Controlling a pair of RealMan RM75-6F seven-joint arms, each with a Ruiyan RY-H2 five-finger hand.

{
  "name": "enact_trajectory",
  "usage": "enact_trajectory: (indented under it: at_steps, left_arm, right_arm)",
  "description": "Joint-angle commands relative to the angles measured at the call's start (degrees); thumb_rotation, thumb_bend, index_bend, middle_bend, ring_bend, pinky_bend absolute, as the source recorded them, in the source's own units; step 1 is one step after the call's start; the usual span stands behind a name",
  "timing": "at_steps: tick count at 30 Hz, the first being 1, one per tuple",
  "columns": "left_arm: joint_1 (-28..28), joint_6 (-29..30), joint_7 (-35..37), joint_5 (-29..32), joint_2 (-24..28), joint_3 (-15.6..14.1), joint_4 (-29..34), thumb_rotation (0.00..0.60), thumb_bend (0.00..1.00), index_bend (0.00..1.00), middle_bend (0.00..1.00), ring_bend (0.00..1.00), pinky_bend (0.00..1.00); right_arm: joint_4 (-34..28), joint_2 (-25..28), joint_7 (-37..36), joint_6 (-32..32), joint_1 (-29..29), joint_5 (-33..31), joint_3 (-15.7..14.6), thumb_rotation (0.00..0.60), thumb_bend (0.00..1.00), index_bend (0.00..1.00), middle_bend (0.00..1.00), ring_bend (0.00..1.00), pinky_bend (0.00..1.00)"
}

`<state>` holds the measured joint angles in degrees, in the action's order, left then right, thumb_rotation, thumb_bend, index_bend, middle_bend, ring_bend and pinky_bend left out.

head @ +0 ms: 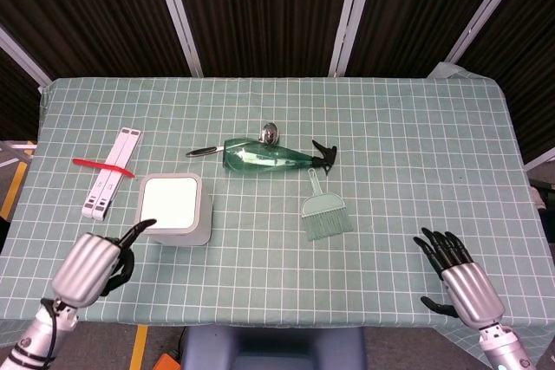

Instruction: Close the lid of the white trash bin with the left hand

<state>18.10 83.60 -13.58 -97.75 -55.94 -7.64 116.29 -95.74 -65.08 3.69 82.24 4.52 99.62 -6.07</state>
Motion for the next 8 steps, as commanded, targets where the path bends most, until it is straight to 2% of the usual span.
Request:
enact_trajectory:
  at_steps: [1, 2, 8]
  left_arm:
    - [-12.5, 12.0, 9.3, -4.8, -9.6, -5.8, -21.7, 0.600, 0.46, 0.15, 0.00, 0.00, 0.00]
    - [-12.0, 10.3, 9.2, -5.3, -9.5, -6.2, -23.0, 0.600, 0.46, 0.14, 0.00, 0.00, 0.00]
    - [-12.1, 8.6, 10.1, -3.4, -9.9, -4.2, -23.6, 0.600, 0.44, 0.11, 0.00, 0.00, 0.00]
  right_arm:
    - [0.0, -0.1, 0.2, 0.1, -0.1, 0.4, -0.2, 0.600, 0.24, 0.00, 0.00, 0.00, 0.00]
    - [0.1, -0.2, 0.3, 0.3, -0.1, 0.4, -0.1, 0.600, 0.24, 0.00, 0.00, 0.00, 0.00]
    - [0.0, 0.2, -0.4, 1.0, -0.5, 0.6, -0.3, 0.600, 0.24, 0.00, 0.00, 0.00, 0.00]
